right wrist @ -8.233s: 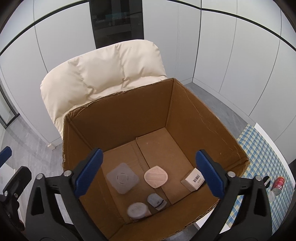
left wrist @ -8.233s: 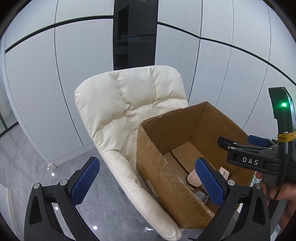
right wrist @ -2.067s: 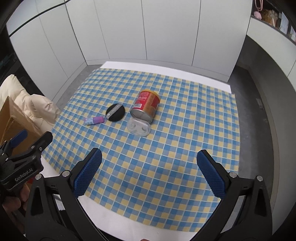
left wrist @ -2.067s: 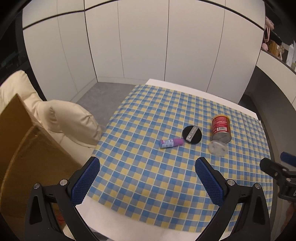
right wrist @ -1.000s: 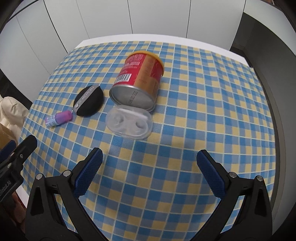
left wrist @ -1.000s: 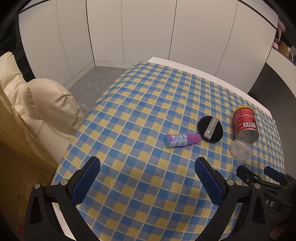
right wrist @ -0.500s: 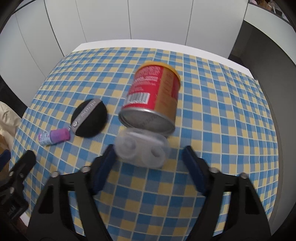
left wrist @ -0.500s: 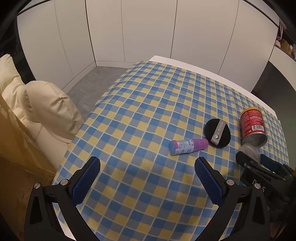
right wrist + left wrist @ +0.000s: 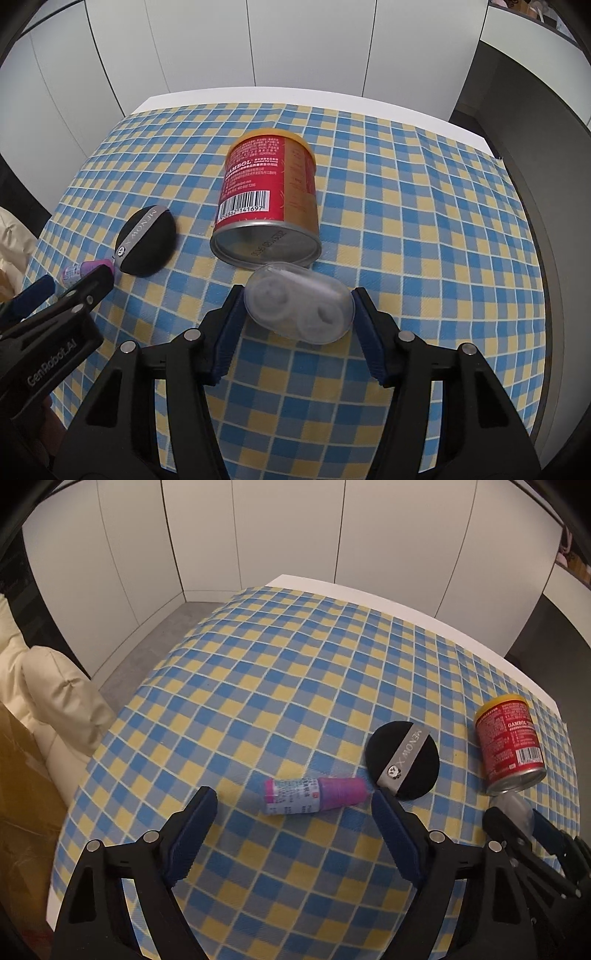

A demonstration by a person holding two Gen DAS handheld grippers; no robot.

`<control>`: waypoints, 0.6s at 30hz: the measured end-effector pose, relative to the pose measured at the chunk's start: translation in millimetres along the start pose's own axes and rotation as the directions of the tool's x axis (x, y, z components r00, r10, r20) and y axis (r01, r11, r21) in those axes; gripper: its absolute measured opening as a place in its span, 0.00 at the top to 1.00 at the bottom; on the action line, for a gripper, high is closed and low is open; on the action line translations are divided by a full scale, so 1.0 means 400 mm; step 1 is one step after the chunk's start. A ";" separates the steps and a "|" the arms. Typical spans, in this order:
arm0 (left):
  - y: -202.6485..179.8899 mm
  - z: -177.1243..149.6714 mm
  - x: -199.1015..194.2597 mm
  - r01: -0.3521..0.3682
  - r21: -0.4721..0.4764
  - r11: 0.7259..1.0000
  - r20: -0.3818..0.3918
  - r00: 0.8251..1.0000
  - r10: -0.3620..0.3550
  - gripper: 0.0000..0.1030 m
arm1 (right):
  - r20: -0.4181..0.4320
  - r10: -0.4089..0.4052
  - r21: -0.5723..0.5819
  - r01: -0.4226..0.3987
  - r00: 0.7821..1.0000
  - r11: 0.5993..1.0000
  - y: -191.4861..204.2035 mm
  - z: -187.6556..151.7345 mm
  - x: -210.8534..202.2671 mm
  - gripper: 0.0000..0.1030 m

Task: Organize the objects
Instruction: 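Grasp the clear plastic case with the right tool while the left tool grasps the pink tube, then lift the clear case with the right tool while the left tool lifts the pink tube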

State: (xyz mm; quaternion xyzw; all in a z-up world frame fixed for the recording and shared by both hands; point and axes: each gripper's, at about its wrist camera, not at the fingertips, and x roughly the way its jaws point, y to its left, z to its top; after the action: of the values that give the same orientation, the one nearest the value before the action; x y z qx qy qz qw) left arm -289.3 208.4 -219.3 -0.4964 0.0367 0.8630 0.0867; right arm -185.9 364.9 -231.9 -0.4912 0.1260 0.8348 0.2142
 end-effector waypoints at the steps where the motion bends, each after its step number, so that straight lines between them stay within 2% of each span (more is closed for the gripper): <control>1: -0.004 0.001 0.000 -0.001 0.000 1.000 0.003 1.000 0.001 0.17 | 0.001 -0.001 -0.005 0.001 1.000 1.000 0.001 0.000 0.000 0.42; 5: -0.005 0.005 0.011 0.000 -0.001 1.000 -0.005 1.000 0.000 0.26 | -0.001 0.002 -0.002 -0.002 1.000 1.000 0.001 -0.005 0.003 0.42; 6: -0.006 0.005 0.014 -0.002 0.005 1.000 -0.014 1.000 0.002 0.35 | -0.002 0.005 -0.001 -0.005 1.000 1.000 -0.014 0.000 0.015 0.42; 8: -0.003 0.006 0.012 -0.007 0.009 1.000 -0.014 1.000 0.007 0.43 | -0.008 0.011 0.005 -0.011 1.000 1.000 -0.021 0.000 0.018 0.42; 11: 0.005 -0.005 -0.013 0.016 -0.010 1.000 -0.028 0.999 -0.017 0.43 | -0.015 0.022 0.016 -0.022 1.000 1.000 -0.023 -0.005 0.012 0.42; 18: -0.001 -0.009 -0.079 0.024 0.027 0.999 0.004 1.000 -0.024 0.44 | -0.003 0.022 0.018 -0.022 1.000 1.000 -0.017 -0.011 -0.043 0.42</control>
State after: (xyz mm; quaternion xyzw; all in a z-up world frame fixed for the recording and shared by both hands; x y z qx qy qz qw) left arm -270.5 204.5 -193.8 -0.4936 0.0421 0.8624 0.1040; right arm -171.9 364.9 -219.2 -0.4890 0.1394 0.8353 0.2093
